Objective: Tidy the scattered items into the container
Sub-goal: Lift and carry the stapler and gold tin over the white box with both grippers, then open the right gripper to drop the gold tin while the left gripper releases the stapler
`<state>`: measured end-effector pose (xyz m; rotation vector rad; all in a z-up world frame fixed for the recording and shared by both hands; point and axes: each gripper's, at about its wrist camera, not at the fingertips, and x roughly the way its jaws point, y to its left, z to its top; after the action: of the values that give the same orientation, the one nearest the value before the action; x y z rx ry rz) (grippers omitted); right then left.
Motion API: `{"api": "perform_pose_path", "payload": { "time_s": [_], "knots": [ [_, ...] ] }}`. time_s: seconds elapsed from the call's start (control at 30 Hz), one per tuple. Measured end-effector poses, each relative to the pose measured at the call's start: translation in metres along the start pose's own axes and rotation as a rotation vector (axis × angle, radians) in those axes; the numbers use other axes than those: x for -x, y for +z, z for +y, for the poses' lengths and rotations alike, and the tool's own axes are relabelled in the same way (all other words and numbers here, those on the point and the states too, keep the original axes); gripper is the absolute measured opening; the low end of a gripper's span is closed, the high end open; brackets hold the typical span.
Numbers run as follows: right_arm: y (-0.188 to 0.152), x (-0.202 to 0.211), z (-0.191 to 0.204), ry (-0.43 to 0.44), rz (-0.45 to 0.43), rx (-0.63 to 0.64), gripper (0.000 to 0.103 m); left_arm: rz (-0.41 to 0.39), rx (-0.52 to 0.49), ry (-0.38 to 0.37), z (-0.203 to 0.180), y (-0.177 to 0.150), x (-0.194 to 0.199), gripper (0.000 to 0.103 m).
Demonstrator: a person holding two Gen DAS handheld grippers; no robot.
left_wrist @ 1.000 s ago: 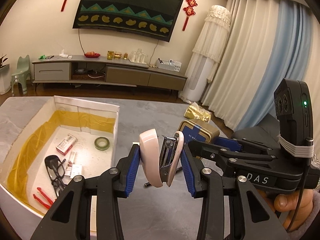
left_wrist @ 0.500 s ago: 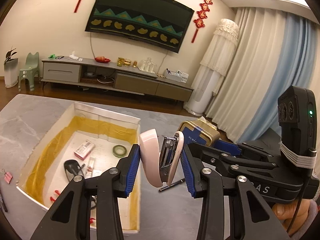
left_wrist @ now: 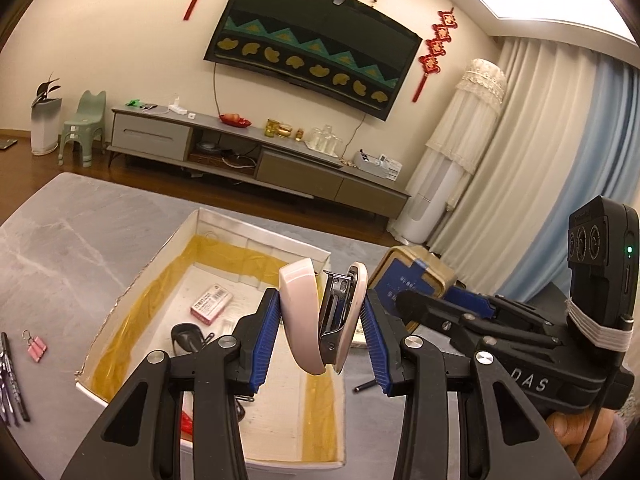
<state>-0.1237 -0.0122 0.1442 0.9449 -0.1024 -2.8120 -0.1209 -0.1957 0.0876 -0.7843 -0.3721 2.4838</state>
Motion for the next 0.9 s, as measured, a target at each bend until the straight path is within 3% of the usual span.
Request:
{"api": "perform_pose_path", "payload": {
  "time_s": [0.6,0.9],
  "knots": [
    [0.024,-0.049,0.007,0.003,0.023,-0.004,0.053,0.118,-0.020,0.009,0.013,-0.020,-0.038,0.042],
    [0.031,-0.077,0.001,0.016,0.097,-0.007,0.053,0.171,0.022,-0.015,0.015,-0.028,-0.061,0.042]
  ]
}}
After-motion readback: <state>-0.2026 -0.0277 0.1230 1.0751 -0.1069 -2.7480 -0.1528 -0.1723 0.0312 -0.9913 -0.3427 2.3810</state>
